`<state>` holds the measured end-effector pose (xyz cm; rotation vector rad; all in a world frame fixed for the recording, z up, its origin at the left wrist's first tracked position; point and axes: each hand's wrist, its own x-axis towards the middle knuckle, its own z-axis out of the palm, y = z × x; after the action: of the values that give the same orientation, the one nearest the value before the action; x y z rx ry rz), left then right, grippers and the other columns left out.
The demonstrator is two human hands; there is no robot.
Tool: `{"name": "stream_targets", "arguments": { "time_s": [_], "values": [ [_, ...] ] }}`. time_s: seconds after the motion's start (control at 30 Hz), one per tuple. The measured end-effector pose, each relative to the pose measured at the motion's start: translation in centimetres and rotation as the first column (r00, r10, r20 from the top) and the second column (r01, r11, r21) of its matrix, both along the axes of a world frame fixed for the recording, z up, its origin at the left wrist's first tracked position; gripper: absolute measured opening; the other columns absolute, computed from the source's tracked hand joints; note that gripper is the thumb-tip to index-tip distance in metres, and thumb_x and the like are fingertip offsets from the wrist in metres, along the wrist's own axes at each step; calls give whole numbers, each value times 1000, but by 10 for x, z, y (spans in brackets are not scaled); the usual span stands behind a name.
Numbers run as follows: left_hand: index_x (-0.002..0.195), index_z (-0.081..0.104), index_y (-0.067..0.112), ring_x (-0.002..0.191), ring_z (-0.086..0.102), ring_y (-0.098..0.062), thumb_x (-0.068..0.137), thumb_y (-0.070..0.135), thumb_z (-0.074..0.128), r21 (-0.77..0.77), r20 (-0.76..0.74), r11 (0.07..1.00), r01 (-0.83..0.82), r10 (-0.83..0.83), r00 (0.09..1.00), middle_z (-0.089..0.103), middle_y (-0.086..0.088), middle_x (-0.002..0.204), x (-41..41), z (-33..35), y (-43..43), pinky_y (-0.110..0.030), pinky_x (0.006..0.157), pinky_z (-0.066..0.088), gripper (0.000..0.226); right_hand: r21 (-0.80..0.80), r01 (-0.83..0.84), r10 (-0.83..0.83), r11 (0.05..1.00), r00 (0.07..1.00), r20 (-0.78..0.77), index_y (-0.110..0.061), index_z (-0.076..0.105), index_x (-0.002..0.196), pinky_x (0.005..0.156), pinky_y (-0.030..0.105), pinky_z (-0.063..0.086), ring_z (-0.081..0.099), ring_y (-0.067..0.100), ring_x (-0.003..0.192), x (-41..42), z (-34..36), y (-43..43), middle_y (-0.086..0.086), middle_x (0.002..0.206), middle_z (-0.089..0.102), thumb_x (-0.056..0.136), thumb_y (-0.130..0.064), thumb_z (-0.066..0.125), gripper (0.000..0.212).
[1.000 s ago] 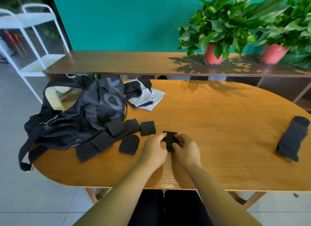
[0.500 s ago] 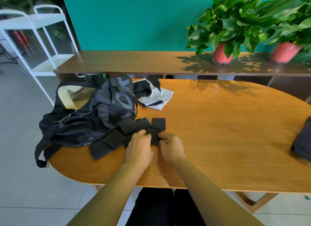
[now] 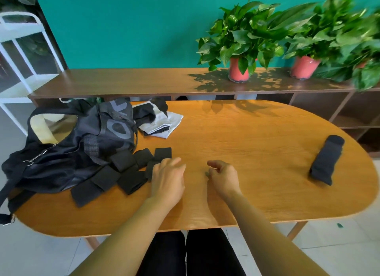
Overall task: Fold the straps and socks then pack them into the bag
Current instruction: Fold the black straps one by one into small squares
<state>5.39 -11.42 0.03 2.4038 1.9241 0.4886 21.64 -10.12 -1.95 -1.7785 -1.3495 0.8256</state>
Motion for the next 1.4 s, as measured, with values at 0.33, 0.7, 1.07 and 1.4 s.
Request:
{"name": "stream_targets", "arguments": {
  "time_s": [0.33,0.7,1.07,1.4],
  "values": [
    [118,65,22,133,38,-23,97,21,48,-59,21,960,275,-274,961,49,2,143,143,-4,20,-41,100,25,27,139,187,-211,973,959,190,-18,63,122,80,29,52,62,17,97,146,24,-15,0,118,66,90,-11,48,36],
    [138,49,27,140,25,-18,103,26,36,-183,1,870,458,-466,885,34,7,153,227,5,46,-37,106,17,37,-253,251,16,934,679,734,-14,22,148,116,39,16,2,24,146,306,5,2,7,159,8,99,-22,36,52],
    [137,49,25,141,25,-20,103,27,37,-226,-7,846,484,-498,867,35,5,153,231,5,53,-41,109,18,37,-271,158,93,949,684,724,-13,18,149,116,38,19,8,25,146,273,-7,18,6,159,8,101,-33,32,54],
    [142,44,29,141,26,-17,103,27,37,-233,-1,896,379,-389,921,36,7,152,144,-5,42,-39,110,16,39,-246,-39,216,969,623,752,-14,22,148,113,38,21,16,27,143,165,-5,25,7,157,14,101,-37,34,54]
  ]
}}
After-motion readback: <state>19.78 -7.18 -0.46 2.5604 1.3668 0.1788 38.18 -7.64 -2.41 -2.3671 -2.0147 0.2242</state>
